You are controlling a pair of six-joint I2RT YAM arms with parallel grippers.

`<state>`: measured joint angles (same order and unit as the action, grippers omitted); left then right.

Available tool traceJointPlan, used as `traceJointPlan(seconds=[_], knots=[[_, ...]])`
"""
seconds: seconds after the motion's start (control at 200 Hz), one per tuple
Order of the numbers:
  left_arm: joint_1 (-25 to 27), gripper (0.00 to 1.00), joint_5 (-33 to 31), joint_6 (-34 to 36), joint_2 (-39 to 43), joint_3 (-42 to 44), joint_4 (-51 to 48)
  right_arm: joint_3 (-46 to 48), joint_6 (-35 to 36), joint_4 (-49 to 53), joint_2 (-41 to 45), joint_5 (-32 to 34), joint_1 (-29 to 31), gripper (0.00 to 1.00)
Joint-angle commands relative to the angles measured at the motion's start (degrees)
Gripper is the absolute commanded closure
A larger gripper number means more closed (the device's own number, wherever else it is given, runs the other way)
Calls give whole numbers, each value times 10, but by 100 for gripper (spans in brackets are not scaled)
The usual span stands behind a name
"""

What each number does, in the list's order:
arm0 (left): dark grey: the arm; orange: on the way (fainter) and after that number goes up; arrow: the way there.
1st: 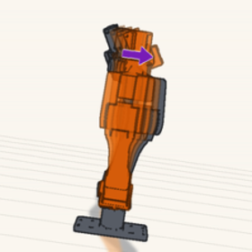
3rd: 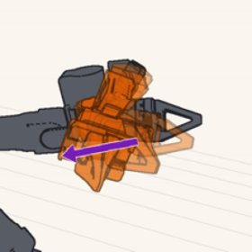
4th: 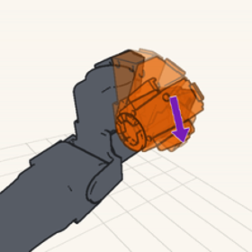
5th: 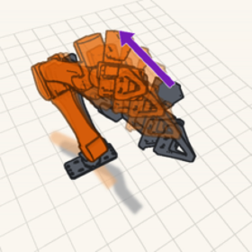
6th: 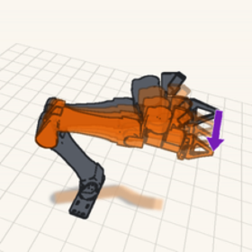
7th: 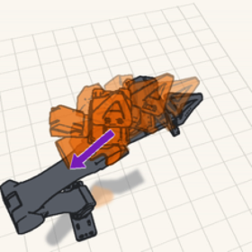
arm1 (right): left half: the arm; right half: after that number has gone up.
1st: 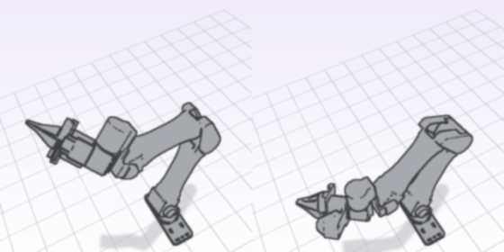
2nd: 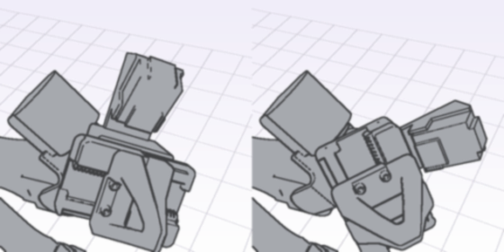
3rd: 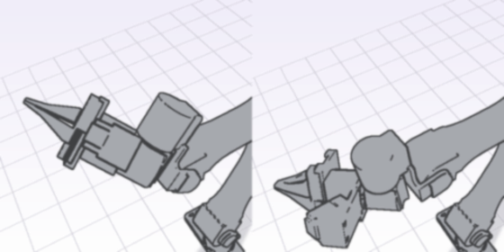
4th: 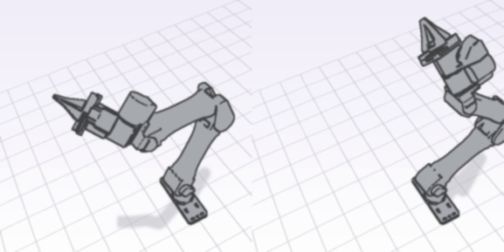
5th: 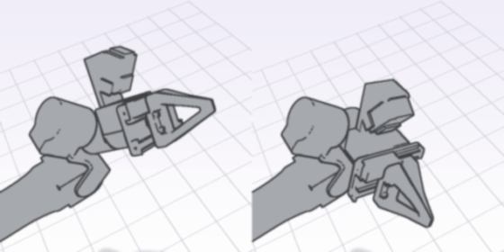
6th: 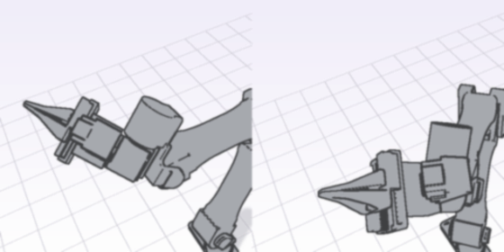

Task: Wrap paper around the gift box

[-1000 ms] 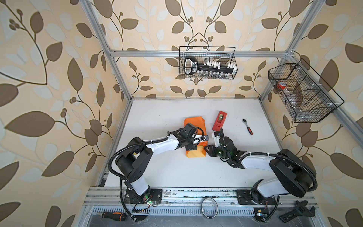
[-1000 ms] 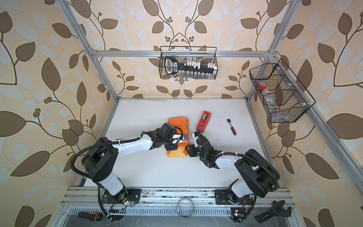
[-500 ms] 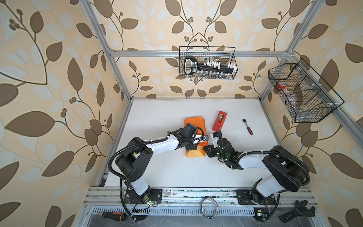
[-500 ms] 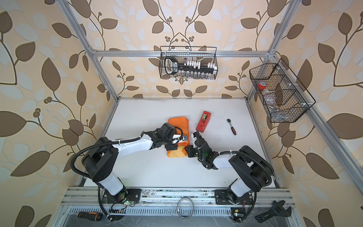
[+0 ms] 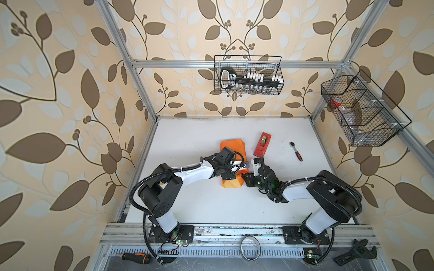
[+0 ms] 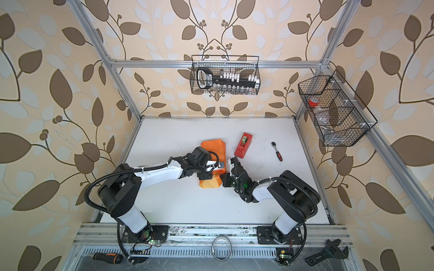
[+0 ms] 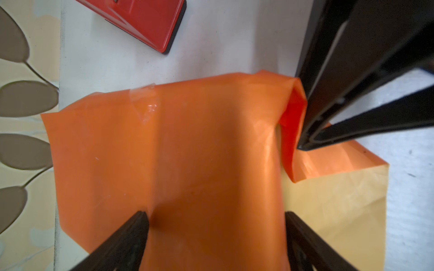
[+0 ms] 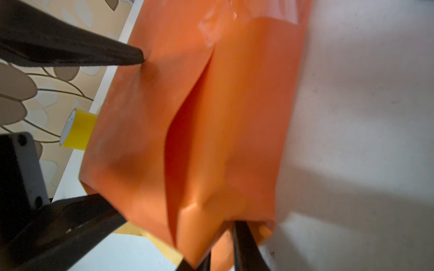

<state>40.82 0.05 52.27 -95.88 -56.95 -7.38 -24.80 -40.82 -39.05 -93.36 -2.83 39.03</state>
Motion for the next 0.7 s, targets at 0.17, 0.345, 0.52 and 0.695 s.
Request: traceJointPlan(seconds=[0.17, 0.345, 0.52, 0.695], knots=[[2, 7, 41, 13, 2, -12, -24, 5, -15, -52, -27, 29, 7, 83], [8, 3, 39, 5, 11, -10, -1, 8, -18, -64, -37, 33, 9, 84], [17, 1, 24, 0, 5, -6, 33, 8, -19, -67, -38, 33, 9, 85], [30, 1, -1, -2, -8, -12, 62, 12, -19, -72, -37, 34, 11, 86]])
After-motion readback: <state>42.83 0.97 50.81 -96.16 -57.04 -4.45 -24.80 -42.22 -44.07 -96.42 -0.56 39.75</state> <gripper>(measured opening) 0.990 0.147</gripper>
